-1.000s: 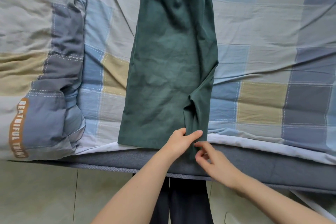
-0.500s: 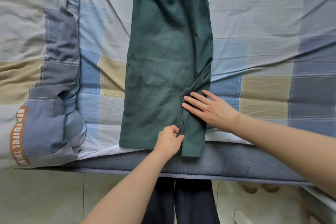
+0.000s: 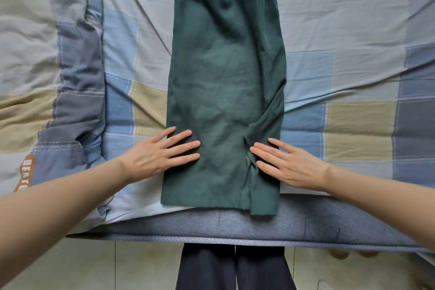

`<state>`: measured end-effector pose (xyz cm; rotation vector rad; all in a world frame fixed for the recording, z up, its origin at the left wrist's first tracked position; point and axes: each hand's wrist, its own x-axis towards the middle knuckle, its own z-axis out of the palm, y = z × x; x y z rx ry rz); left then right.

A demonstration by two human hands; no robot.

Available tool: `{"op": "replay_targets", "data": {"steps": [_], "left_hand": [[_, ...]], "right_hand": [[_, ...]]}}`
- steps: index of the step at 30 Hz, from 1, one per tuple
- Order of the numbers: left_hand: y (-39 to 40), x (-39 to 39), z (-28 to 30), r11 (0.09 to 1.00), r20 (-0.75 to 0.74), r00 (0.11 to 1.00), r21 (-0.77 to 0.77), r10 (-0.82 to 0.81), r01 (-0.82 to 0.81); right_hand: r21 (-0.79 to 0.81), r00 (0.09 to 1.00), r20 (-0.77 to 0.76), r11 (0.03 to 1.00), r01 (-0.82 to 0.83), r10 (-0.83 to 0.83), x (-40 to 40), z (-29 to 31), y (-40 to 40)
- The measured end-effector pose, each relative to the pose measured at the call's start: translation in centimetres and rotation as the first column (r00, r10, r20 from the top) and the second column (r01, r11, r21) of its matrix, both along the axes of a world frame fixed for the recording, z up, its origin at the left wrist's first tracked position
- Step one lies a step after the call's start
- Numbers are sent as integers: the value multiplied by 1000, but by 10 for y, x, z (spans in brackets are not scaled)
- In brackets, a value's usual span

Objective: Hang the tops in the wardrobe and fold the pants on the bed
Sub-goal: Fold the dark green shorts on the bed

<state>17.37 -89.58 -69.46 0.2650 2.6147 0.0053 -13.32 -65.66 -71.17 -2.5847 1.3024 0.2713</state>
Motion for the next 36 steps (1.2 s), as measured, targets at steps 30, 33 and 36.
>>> {"op": "replay_targets", "data": {"steps": [30,33,36], "left_hand": [[49,5,20,-680,789,-253,263,560,-684],[61,13,18,-352,497,-151,339,855,-873],[53,13,16,289,-58,286,322,956,-901]], "right_hand": [[765,-247,-82,-220,605,-966,-3,27,-30],[637,-121,-155,-193,747,-980,1,32,-20],[194,284,9,280,940,-959,-14,42,-20]]}}
